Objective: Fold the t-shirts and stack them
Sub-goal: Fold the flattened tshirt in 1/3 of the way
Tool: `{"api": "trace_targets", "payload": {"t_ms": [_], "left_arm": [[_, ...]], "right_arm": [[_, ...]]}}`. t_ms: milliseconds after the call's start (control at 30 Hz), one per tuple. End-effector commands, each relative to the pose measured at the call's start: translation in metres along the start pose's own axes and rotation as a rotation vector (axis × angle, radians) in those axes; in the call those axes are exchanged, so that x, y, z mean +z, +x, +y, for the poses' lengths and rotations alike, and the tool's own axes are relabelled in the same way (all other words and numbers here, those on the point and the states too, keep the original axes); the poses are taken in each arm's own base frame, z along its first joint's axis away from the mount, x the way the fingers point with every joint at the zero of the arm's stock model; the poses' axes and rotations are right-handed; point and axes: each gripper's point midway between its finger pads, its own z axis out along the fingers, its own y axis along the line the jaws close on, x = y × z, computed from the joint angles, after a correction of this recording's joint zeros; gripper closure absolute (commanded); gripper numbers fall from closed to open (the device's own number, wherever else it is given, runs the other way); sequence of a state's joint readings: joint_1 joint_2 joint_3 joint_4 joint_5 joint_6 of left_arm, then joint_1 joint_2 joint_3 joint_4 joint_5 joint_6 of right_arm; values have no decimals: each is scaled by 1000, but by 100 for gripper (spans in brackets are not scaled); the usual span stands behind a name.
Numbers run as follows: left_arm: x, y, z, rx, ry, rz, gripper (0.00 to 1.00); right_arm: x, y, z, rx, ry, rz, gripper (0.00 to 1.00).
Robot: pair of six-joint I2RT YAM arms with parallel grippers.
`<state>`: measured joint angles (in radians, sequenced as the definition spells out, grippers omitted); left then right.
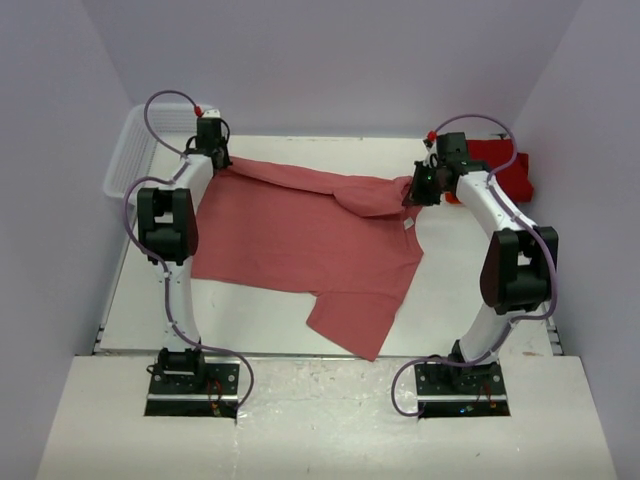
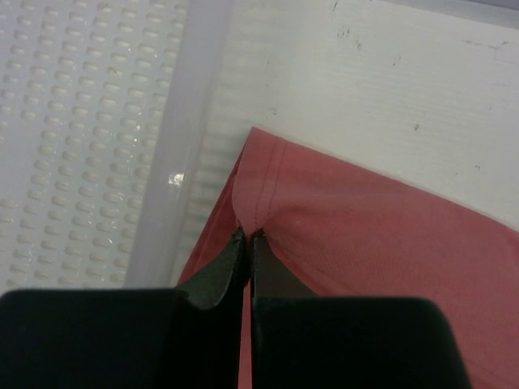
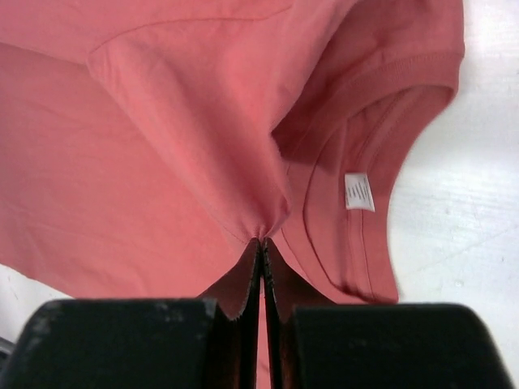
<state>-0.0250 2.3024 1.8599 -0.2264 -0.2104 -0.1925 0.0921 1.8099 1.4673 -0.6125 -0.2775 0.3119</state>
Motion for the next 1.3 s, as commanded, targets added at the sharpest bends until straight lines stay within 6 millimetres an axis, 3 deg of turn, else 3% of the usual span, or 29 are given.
{"api": "trace_targets", "payload": {"t_ms": [0, 267, 700, 1000, 1267], "left_arm": [[-2, 15, 10, -16, -10, 43, 100], [-5, 16, 9, -12, -4, 48, 100], [-20, 7, 24, -28, -79, 12, 100], [-41, -25, 27, -50, -83, -75, 100], [-53, -43, 29, -56, -87, -123, 100]], "right_arm": [[-25, -9, 9, -12, 12, -91, 100], [-12, 14, 1, -37, 112, -33, 100], [-24, 12, 9, -49, 106, -55, 100], [-40, -6, 26, -66, 60, -103, 100], [-43, -8, 25, -68, 71, -104, 100]]}}
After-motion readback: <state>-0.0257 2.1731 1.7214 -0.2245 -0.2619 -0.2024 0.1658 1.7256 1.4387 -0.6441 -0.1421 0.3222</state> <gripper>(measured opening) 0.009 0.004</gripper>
